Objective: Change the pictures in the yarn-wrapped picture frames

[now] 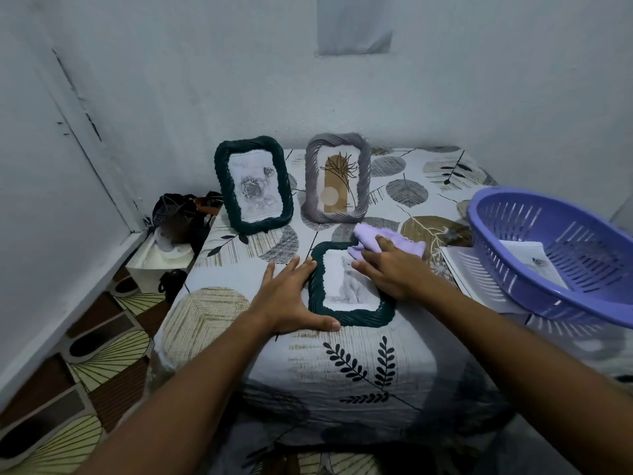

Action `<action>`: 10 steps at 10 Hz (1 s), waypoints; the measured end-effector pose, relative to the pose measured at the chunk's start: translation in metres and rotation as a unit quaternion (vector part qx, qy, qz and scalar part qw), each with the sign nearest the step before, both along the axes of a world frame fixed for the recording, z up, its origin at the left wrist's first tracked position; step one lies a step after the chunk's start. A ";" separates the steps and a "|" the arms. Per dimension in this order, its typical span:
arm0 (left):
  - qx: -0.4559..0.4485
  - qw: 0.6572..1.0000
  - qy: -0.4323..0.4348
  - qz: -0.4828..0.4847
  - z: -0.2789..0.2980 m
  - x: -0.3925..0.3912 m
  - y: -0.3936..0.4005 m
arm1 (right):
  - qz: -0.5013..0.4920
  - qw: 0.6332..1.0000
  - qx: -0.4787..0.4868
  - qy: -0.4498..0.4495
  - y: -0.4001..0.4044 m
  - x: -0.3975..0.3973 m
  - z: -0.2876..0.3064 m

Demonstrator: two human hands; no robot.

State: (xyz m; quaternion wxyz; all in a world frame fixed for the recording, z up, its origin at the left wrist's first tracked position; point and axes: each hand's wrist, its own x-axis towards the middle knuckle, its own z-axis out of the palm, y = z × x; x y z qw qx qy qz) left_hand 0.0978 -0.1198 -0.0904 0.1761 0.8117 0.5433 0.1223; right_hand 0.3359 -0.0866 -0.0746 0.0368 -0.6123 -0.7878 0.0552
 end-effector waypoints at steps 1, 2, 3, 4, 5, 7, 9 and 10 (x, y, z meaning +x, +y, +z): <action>0.001 1.000 -0.002 0.002 0.000 0.000 0.000 | -0.008 1.000 -0.009 0.017 0.003 -0.002 -0.003; 0.000 1.000 0.000 0.004 0.001 0.001 -0.001 | 0.009 0.999 -0.013 0.045 -0.007 0.002 -0.004; 0.000 1.000 -0.002 0.008 0.002 0.002 -0.002 | 0.037 0.998 -0.017 0.055 -0.029 0.007 -0.001; 0.004 1.000 -0.001 0.009 0.001 0.002 -0.002 | 0.051 0.996 -0.029 0.068 -0.054 0.010 0.002; 0.006 1.000 -0.004 0.008 0.000 0.002 -0.001 | 0.065 0.995 -0.037 0.067 -0.075 0.010 0.003; 0.004 1.000 -0.007 0.008 0.000 0.002 -0.001 | 0.065 0.995 -0.040 0.062 -0.086 0.010 0.005; -0.018 1.000 -0.011 0.010 0.007 0.002 -0.005 | 0.032 0.999 -0.014 0.038 -0.052 0.007 0.005; -0.016 1.000 -0.007 0.013 0.009 0.004 -0.007 | -0.008 1.000 0.001 0.018 -0.023 -0.002 0.007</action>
